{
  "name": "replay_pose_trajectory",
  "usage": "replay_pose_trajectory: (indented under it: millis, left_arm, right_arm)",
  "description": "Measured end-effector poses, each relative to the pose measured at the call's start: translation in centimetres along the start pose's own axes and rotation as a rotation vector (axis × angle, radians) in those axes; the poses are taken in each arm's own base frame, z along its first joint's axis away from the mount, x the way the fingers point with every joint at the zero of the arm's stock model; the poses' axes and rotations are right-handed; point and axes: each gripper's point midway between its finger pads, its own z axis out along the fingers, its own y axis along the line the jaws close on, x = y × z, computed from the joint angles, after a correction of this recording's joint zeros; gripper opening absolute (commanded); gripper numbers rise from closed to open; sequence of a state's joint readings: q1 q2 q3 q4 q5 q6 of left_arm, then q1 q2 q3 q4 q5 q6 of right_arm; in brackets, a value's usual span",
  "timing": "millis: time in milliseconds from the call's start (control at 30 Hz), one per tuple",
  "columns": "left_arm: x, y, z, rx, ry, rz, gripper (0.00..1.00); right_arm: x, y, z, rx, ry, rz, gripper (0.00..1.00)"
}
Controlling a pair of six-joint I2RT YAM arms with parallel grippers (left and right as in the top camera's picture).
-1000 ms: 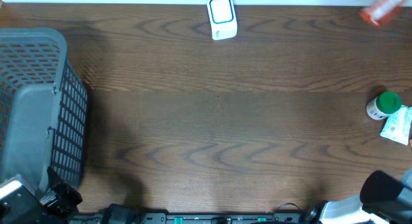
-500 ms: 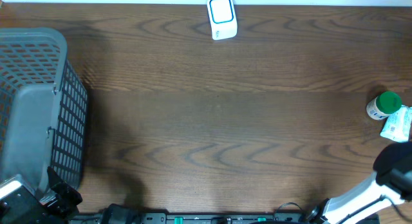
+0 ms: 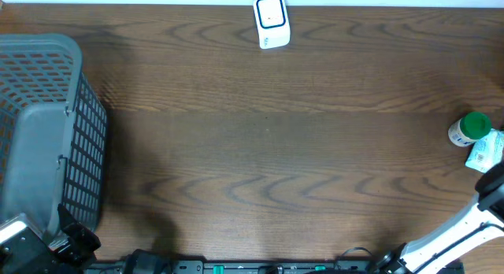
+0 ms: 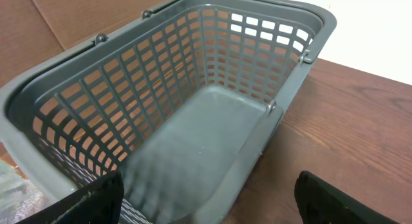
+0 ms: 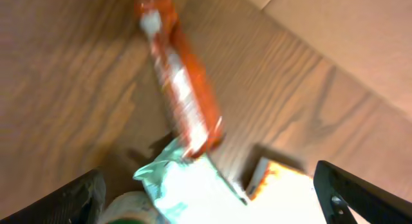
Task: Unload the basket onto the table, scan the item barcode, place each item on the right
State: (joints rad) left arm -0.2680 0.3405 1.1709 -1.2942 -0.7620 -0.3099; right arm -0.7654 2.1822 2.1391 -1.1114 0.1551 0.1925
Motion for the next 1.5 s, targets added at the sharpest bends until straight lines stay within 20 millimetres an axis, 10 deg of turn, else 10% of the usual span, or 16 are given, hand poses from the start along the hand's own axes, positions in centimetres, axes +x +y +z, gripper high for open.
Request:
replay_pose_trajectory:
  millis: [233,400,567,800,1100,1500]
  left_arm:
    - [0.0,0.0,0.0,0.0,0.0,0.0,0.85]
    - [0.0,0.0,0.0,0.0,0.0,0.001,0.85]
    - [0.0,0.0,0.0,0.0,0.0,0.0,0.85]
    - [0.0,0.0,0.0,0.0,0.0,0.0,0.85]
    - [0.0,0.0,0.0,-0.001,0.0,0.001,0.85]
    - [0.1,0.0,0.0,-0.001,0.002,0.003,0.85]
  right_arm:
    - [-1.8,1.0,-8.3,-0.426,-0.08,0.091,0.99]
    - [-1.5,3.6,-21.6,-0.795,-0.257,-0.013,0.99]
    - [3.8,6.0,-34.7,-1.118,-0.362,-0.194,0.99]
    - [13.5,6.2,-46.2,-1.323,-0.464,-0.387,0.99]
    - [25.0,4.9,-52.6,-1.204,-0.662,-0.6,0.99]
    - [34.2,-4.1,-51.2,-0.939,-0.809,-0.816,0.99]
